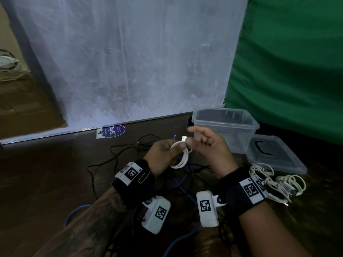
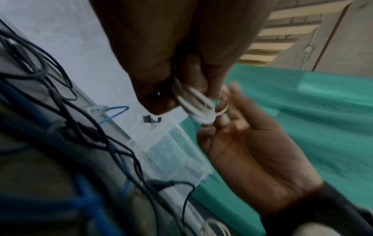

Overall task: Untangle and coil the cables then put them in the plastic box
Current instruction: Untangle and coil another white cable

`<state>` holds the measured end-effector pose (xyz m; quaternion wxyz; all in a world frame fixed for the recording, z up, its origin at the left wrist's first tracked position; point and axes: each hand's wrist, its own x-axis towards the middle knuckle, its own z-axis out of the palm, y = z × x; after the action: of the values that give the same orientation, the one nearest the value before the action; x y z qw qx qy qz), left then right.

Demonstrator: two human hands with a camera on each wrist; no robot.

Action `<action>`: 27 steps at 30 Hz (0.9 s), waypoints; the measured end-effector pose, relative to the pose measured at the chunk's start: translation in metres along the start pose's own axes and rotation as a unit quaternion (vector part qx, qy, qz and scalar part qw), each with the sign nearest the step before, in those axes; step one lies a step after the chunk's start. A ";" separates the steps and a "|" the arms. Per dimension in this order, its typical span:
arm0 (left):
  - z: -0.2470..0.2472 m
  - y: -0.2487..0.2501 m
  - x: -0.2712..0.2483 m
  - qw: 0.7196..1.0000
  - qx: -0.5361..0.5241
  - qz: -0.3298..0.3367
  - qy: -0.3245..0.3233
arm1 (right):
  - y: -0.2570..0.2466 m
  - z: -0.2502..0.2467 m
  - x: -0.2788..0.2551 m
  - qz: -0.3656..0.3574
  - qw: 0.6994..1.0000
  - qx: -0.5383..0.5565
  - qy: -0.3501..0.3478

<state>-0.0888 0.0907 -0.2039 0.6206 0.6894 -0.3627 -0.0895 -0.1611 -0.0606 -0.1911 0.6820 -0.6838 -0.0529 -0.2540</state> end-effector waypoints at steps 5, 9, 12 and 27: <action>-0.001 0.001 -0.001 1.000 0.014 0.013 0.010 | 0.004 0.002 -0.002 0.125 0.991 0.027 -0.045; 0.005 0.001 -0.001 0.994 -0.081 -0.061 -0.028 | -0.001 -0.007 0.002 0.059 0.996 -0.030 0.052; 0.008 0.004 0.002 0.965 -0.203 -0.154 -0.063 | -0.004 -0.016 0.006 0.003 0.988 -0.043 0.151; 0.003 0.012 0.000 0.944 -0.327 -0.050 -0.023 | 0.002 -0.014 0.002 0.049 0.997 -0.064 -0.007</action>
<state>-0.0957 0.0886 -0.1933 0.7982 0.4638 -0.2925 -0.2495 -0.1621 -0.0745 -0.1925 0.6481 -0.7297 -0.0080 -0.2180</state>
